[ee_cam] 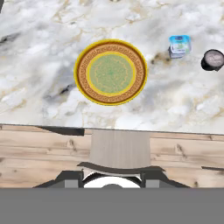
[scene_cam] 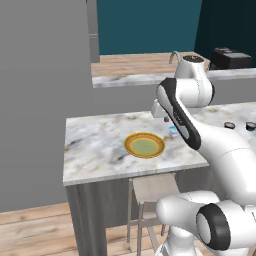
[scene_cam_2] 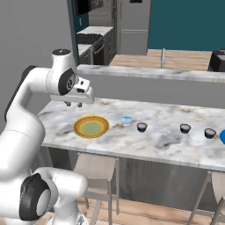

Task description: Place two yogurt containers on each plate.

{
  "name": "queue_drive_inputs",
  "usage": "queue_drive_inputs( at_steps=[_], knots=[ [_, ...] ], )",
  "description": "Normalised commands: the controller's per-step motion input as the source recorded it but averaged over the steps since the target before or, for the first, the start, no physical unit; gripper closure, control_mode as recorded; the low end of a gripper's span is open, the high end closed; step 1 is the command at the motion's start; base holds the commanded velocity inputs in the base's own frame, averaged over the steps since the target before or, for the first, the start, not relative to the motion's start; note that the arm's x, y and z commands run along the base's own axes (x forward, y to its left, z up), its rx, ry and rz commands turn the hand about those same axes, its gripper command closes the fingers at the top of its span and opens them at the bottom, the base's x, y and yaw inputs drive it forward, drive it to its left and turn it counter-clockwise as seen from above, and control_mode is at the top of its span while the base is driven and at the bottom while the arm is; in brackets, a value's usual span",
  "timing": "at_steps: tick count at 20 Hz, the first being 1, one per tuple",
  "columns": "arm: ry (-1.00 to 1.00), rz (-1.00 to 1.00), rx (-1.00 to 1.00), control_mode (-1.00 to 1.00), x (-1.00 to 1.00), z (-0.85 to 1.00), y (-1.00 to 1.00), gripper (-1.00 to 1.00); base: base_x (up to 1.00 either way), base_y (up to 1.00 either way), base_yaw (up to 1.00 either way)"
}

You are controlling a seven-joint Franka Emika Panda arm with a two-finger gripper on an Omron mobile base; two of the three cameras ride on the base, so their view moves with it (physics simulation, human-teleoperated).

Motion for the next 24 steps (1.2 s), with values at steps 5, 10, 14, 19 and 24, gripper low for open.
queue_drive_inputs(
  at_steps=[5, 10, 14, 19, 24],
  knots=[
    [0.02, 0.02, 0.00, -1.00, 0.00, 0.00, 0.04, -1.00, 0.00, 0.00, 0.00],
    [0.00, 0.00, 0.00, -1.00, 0.00, 0.00, 0.00, -1.00, 0.00, 0.00, 0.00],
    [0.00, 0.00, 0.00, -1.00, 0.00, -0.01, 0.00, -1.00, 0.00, 0.00, 0.00],
    [0.02, 0.00, 0.00, -1.00, 0.37, -0.46, -0.12, -1.00, 0.00, 0.00, 0.00],
    [0.03, 0.00, 0.00, -1.00, 0.73, -0.49, -0.59, -1.00, 0.00, 0.00, 0.00]
  ],
)
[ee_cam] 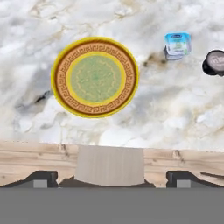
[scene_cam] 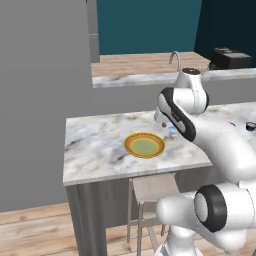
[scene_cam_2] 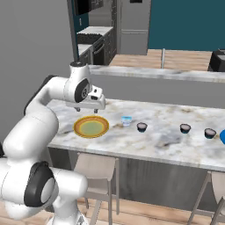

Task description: Place two yogurt containers on each plate.

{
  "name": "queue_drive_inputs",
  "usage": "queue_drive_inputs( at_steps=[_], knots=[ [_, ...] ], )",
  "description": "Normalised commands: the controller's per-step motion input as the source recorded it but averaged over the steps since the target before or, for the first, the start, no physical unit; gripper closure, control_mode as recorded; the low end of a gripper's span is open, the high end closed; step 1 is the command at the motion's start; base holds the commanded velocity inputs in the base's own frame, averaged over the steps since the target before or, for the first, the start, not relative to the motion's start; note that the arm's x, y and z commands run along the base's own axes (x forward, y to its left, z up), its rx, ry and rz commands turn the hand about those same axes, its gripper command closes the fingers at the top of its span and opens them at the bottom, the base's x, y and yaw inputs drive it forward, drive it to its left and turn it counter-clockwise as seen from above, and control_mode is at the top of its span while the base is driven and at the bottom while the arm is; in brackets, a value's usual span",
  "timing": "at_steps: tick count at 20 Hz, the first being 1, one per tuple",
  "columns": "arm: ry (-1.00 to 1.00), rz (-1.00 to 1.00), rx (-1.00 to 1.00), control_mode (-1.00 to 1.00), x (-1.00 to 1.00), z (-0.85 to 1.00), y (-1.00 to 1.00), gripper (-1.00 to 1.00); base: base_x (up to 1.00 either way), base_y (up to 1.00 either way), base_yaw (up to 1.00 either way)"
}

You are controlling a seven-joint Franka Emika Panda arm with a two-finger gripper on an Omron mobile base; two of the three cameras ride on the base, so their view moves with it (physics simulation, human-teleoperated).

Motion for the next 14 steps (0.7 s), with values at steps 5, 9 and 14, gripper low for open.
queue_drive_inputs(
  at_steps=[5, 9, 14],
  knots=[
    [0.02, 0.00, 0.00, -1.00, 0.68, -0.36, -0.60, -1.00, 0.00, 0.00, 0.00],
    [0.07, 0.00, 0.00, -1.00, 0.69, -0.20, -0.35, -1.00, 0.00, 0.00, 0.00],
    [0.12, 0.00, 0.00, -1.00, 0.65, -0.14, -0.34, -1.00, 0.00, 0.00, 0.00]
  ],
)
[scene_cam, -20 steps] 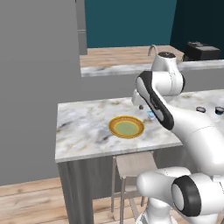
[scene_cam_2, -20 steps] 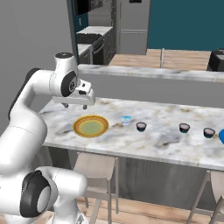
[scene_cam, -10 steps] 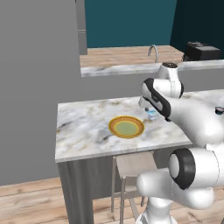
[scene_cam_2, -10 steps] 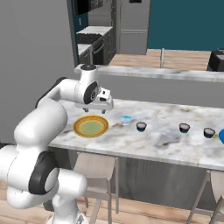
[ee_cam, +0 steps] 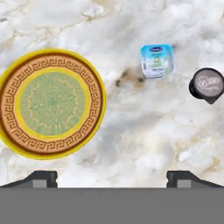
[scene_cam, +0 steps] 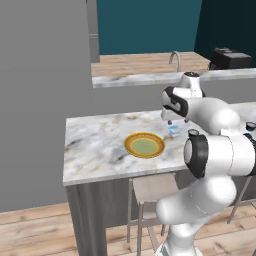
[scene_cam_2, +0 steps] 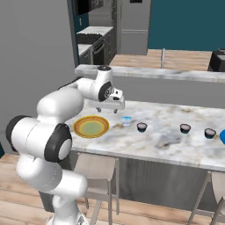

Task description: Place two yogurt containers on each plate.

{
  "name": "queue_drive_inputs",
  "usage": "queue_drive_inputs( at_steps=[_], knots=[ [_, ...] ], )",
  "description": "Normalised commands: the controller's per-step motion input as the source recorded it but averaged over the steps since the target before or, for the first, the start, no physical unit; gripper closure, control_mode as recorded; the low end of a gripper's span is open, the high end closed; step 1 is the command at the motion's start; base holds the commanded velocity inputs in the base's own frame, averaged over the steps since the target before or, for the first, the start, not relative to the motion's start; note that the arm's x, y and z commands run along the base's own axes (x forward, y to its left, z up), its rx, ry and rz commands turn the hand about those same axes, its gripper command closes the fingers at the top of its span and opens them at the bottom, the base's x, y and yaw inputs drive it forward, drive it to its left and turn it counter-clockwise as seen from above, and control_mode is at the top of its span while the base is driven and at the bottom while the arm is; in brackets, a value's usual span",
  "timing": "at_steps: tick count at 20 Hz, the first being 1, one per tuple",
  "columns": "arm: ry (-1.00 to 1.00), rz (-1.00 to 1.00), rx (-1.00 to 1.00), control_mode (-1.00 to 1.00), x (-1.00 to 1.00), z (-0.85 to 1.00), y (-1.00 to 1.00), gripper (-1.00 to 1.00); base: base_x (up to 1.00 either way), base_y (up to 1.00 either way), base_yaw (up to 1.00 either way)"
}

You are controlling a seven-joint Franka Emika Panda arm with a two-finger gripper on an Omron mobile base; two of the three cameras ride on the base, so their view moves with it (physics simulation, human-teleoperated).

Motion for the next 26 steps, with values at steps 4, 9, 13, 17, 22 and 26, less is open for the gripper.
queue_drive_inputs(
  at_steps=[4, 9, 13, 17, 22, 26],
  knots=[
    [0.08, 0.00, 0.00, -1.00, 0.52, -0.10, -0.23, -1.00, 0.00, 0.00, 0.00],
    [0.08, 0.00, 0.00, -1.00, 0.45, -0.19, -0.09, -1.00, 0.00, 0.00, 0.00],
    [0.12, 0.00, 0.00, -1.00, 0.42, -0.31, -0.12, -1.00, 0.00, 0.00, 0.00],
    [0.04, 0.00, 0.00, -1.00, 0.33, -0.52, -0.09, -1.00, 0.00, 0.00, 0.00],
    [0.01, 0.00, 0.00, -1.00, 0.19, -0.53, -0.19, -1.00, 0.00, 0.00, 0.00],
    [-0.02, 0.00, 0.00, -1.00, 0.17, -0.49, -0.31, -1.00, 0.00, 0.00, 0.00]
  ],
)
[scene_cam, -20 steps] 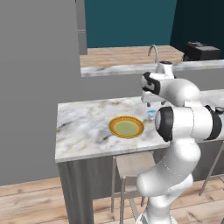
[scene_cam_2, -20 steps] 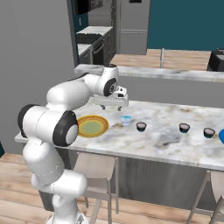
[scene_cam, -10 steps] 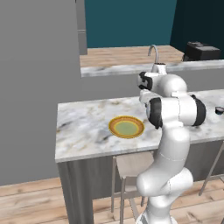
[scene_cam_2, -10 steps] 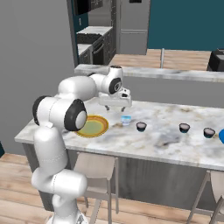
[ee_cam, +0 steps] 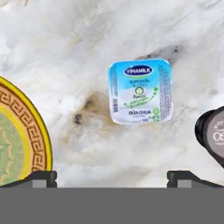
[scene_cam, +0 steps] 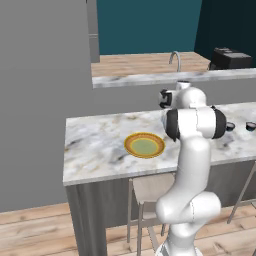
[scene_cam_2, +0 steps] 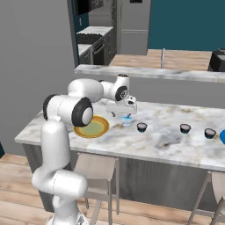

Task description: Place two yogurt containers on each plate.

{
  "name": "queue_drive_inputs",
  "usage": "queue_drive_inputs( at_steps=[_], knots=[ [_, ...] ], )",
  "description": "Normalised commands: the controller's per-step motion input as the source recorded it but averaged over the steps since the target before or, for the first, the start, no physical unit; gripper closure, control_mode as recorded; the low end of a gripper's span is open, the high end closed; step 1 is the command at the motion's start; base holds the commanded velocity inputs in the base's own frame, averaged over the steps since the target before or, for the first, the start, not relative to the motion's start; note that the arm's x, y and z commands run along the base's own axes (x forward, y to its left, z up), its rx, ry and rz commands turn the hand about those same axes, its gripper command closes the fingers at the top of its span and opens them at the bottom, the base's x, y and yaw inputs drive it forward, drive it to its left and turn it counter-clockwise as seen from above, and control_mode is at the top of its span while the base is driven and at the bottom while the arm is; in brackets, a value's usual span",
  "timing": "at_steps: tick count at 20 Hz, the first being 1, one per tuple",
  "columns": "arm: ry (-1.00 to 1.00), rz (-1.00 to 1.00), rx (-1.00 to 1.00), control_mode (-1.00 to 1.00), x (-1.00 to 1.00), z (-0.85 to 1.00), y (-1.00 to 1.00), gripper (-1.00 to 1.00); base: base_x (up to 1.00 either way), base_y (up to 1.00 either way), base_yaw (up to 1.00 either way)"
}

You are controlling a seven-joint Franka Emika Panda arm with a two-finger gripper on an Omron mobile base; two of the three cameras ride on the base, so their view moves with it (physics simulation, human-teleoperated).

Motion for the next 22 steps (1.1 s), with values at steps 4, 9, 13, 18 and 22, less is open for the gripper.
queue_drive_inputs(
  at_steps=[4, 9, 13, 18, 22],
  knots=[
    [-0.02, 0.00, 0.00, -1.00, 0.27, -0.35, -0.29, -1.00, 0.00, 0.00, 0.00],
    [0.00, 0.00, 0.00, -1.00, 0.25, -0.25, -0.09, -1.00, 0.00, 0.00, 0.00],
    [-0.02, 0.00, 0.00, -1.00, 0.21, -0.20, 0.00, -1.00, 0.00, 0.00, 0.00],
    [0.00, 0.00, 0.00, -1.00, 0.16, -0.08, 0.00, -1.00, 0.00, 0.00, 0.00],
    [0.00, 0.00, 0.00, -1.00, 0.08, 0.00, 0.00, -1.00, 0.00, 0.00, 0.00]
  ],
)
